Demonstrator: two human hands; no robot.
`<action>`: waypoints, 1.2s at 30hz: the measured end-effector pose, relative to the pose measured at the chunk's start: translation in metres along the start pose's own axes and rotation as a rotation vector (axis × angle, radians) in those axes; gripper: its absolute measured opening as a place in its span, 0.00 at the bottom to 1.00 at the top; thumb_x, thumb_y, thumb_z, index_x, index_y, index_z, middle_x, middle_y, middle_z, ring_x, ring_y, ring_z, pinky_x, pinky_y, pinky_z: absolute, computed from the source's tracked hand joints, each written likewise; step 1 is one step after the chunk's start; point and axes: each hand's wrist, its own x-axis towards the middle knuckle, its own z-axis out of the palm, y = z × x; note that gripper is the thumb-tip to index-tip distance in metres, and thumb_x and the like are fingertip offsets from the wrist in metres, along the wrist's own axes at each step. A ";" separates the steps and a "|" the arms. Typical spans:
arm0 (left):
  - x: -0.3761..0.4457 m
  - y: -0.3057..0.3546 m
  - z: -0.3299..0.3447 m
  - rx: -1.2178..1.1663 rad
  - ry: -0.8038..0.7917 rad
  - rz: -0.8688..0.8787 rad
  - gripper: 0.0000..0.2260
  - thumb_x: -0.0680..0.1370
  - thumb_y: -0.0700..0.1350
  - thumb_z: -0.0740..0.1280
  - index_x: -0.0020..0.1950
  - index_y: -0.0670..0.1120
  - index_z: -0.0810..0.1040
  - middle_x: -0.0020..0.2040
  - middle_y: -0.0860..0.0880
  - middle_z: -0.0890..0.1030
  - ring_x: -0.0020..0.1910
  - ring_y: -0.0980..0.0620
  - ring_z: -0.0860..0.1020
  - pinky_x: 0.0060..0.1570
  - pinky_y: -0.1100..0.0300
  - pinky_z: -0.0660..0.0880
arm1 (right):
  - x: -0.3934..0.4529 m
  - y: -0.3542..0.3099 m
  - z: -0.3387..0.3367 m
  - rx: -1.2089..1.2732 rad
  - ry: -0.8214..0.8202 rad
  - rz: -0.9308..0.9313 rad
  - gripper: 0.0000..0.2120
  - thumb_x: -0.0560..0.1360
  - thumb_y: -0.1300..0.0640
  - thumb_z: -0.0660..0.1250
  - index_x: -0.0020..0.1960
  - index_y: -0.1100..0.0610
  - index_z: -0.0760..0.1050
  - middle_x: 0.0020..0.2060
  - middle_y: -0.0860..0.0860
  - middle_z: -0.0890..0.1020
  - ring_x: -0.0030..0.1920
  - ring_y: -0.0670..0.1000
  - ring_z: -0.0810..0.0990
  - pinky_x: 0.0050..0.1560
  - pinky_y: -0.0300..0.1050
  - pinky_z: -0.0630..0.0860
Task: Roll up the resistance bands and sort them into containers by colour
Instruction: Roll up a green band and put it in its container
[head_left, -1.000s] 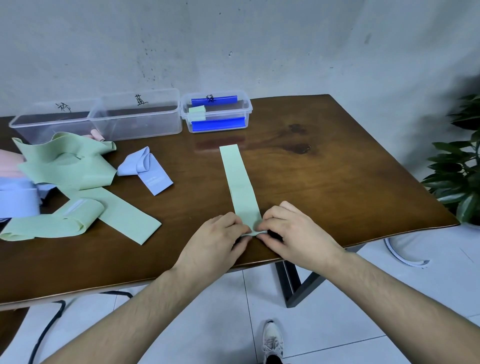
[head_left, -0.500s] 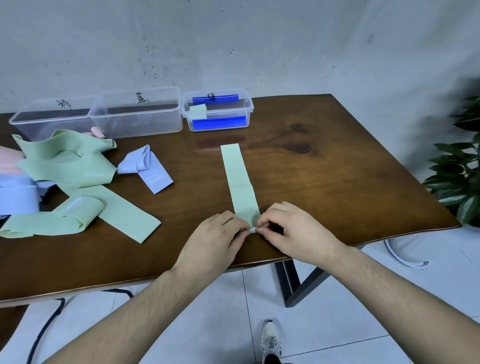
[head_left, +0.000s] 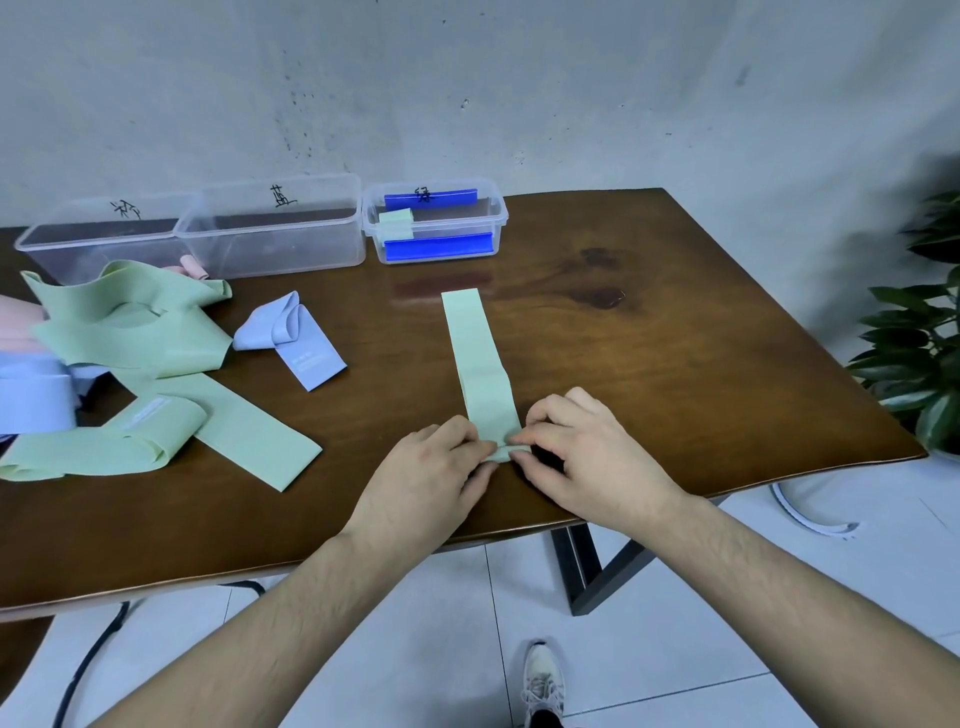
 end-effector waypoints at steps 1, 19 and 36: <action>0.001 -0.001 0.001 0.006 0.002 0.003 0.16 0.80 0.51 0.59 0.53 0.46 0.85 0.45 0.50 0.77 0.36 0.50 0.78 0.39 0.52 0.79 | 0.000 0.000 -0.001 0.003 -0.001 0.007 0.14 0.79 0.49 0.68 0.63 0.50 0.81 0.51 0.43 0.77 0.52 0.46 0.70 0.54 0.48 0.76; 0.002 -0.005 -0.002 -0.166 0.025 -0.033 0.07 0.76 0.43 0.73 0.54 0.46 0.85 0.48 0.53 0.80 0.41 0.57 0.78 0.46 0.69 0.73 | 0.004 0.004 0.003 0.057 -0.076 -0.044 0.11 0.79 0.53 0.69 0.62 0.50 0.81 0.54 0.44 0.79 0.52 0.46 0.75 0.55 0.48 0.76; -0.008 0.000 -0.010 -0.258 0.014 -0.061 0.05 0.78 0.46 0.71 0.51 0.48 0.85 0.48 0.56 0.82 0.45 0.59 0.79 0.49 0.64 0.76 | -0.014 -0.007 -0.002 0.027 0.002 -0.016 0.09 0.79 0.53 0.69 0.58 0.51 0.82 0.50 0.43 0.78 0.51 0.45 0.70 0.52 0.43 0.74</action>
